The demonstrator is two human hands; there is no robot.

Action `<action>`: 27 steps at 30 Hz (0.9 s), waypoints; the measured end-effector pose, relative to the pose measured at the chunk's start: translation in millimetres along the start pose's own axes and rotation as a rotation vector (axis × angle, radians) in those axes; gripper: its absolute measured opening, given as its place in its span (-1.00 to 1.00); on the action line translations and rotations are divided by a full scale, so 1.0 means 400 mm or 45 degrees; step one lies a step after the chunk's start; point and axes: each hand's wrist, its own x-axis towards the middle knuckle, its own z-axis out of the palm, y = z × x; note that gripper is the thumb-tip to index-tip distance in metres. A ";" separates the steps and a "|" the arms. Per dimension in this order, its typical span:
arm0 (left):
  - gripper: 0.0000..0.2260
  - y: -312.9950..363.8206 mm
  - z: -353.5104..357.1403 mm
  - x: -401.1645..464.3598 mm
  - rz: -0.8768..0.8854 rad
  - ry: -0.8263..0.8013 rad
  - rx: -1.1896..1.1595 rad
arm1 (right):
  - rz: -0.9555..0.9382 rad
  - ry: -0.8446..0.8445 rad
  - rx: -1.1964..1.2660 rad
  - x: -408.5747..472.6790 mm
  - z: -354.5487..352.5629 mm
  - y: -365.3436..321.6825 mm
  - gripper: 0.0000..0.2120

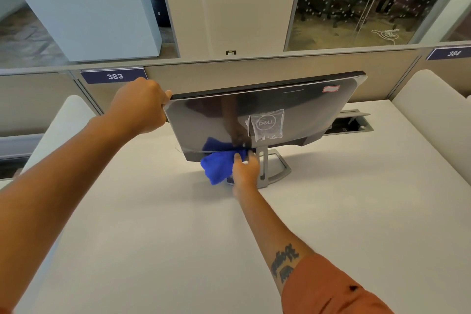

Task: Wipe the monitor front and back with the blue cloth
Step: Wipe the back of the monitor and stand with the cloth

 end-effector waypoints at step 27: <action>-0.80 -0.019 0.005 0.015 0.074 -0.005 -0.039 | 0.061 -0.746 -0.537 -0.028 0.019 0.093 -0.71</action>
